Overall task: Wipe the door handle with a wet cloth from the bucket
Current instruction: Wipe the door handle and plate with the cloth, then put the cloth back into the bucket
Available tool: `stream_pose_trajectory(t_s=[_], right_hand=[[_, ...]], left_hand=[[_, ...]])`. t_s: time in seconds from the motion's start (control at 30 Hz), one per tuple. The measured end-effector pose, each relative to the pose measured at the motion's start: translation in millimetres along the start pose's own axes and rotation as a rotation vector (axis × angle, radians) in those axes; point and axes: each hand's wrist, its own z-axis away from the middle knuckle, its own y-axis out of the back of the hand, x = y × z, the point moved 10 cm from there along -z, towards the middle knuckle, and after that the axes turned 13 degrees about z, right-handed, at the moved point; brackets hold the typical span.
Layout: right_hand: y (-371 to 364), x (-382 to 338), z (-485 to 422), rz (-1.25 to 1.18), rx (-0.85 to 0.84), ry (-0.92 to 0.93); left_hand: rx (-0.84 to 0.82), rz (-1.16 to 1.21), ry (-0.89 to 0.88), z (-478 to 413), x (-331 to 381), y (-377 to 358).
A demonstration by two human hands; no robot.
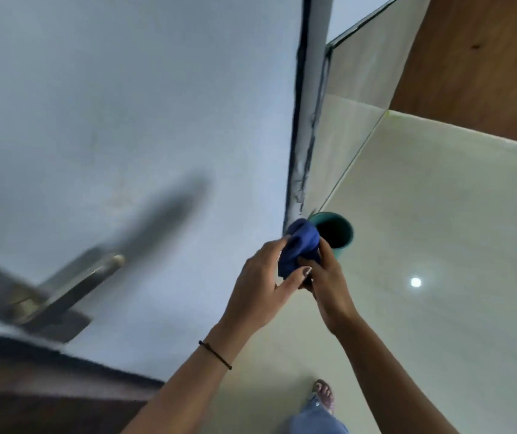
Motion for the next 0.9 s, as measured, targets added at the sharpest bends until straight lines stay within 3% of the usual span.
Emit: stream_pose_trajectory(t_s=[0.13, 0.27, 0.37, 0.47, 0.57, 0.7, 0.8, 0.9], right_hand=[[93, -2, -36, 0.234, 0.029, 0.002], [192, 11, -86, 0.314, 0.022, -0.109], [224, 26, -123, 0.044, -0.103, -0.254], [238, 25, -168, -0.156, -0.112, -0.247], [263, 32, -221, -0.135, 0.072, -0.246], [302, 68, -308, 0.19, 0.317, -0.316], [313, 113, -370, 0.319, 0.344, -0.446], [316, 169, -427, 0.285, 0.267, -0.591]], left_hand=[[0.053, 0.25, 0.154, -72, 4, -79], [-0.037, 0.444, 0.268, -140, 4, -145], [-0.06, 0.623, 0.404, -184, -6, -181], [-0.033, 0.719, 0.516, -227, -30, -208], [0.048, 0.778, 0.624, -273, -71, -232], [0.18, 0.807, 0.81, -323, -164, -285], [0.204, 0.749, 0.95, -349, -231, -329], [0.239, 0.688, 1.027, -380, -285, -358]])
